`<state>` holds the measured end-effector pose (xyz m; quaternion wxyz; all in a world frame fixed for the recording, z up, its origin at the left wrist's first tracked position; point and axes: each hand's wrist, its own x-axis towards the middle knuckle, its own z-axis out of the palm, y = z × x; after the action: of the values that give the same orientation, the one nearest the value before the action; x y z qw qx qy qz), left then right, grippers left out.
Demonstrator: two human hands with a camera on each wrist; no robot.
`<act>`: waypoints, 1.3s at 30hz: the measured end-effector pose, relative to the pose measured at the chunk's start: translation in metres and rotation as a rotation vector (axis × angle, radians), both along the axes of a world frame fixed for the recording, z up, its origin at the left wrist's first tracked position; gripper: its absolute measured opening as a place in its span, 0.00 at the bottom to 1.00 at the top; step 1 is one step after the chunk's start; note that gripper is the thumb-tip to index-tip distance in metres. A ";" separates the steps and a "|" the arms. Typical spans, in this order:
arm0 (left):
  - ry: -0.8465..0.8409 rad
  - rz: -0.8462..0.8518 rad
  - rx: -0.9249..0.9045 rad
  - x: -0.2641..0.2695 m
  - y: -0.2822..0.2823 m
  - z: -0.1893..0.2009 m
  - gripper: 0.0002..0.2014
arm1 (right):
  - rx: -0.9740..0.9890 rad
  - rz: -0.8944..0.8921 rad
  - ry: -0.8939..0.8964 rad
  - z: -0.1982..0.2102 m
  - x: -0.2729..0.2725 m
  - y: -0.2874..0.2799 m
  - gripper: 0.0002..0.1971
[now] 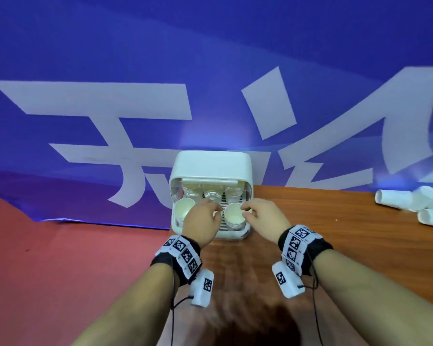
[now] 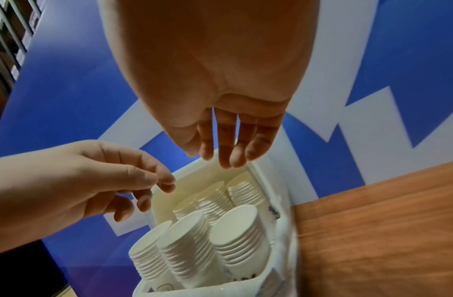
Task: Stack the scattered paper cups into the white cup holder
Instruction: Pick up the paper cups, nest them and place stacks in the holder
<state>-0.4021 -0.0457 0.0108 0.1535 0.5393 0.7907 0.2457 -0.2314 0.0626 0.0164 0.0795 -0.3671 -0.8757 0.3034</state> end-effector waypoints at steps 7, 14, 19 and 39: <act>0.015 -0.109 0.018 0.104 0.047 0.014 0.10 | -0.013 -0.118 0.044 0.018 0.122 0.028 0.12; 0.059 -0.198 -0.005 0.253 0.103 0.020 0.09 | -0.066 -0.226 0.112 0.018 0.279 0.070 0.12; 0.073 -0.243 -0.044 0.366 0.146 0.019 0.10 | -0.113 -0.267 0.094 0.013 0.395 0.108 0.13; 0.026 -0.404 -0.132 0.511 0.323 -0.042 0.11 | -0.377 -0.698 0.137 -0.053 0.577 0.235 0.17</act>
<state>0.1093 0.2775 -0.0308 0.2246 0.6786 0.6829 0.1506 0.3457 0.2973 -0.0369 0.1675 -0.6297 -0.6199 0.4372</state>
